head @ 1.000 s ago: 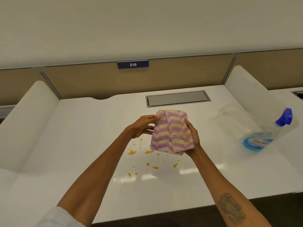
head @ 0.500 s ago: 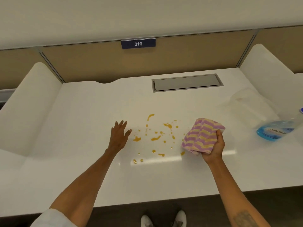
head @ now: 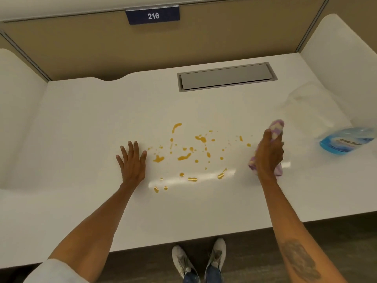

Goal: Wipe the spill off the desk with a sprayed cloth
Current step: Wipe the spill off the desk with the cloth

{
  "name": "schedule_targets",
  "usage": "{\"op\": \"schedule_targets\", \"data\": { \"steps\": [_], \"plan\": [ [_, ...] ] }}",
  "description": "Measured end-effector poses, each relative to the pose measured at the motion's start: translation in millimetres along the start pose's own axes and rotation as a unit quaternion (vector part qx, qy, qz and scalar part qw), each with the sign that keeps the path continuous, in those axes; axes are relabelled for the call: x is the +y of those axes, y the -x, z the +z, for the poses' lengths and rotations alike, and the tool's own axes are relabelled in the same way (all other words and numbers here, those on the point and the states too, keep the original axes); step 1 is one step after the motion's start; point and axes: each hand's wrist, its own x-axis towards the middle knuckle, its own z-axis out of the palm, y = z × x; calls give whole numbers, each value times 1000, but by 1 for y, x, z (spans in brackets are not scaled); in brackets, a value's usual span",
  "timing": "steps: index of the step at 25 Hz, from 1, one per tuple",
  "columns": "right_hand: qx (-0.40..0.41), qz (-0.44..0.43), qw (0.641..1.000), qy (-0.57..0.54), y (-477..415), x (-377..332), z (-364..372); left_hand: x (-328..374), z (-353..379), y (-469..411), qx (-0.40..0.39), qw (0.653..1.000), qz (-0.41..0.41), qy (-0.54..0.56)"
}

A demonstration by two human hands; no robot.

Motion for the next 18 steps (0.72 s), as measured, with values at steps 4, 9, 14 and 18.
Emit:
{"op": "schedule_targets", "data": {
  "steps": [4,9,14,18],
  "plan": [
    [-162,-1,971,176,-24,13,42,-4,14,-1,3,1000,-4,10],
    [-91,-145,943,287,-35,38,53,-12,14,-2,55,998,-21,-33],
    [-82,-247,864,432,-37,67,63,-13,19,-3,48,998,-19,-39],
    [-91,-268,850,445,-79,57,84,-16,22,-5,65,997,-24,-34]
  ]
}}
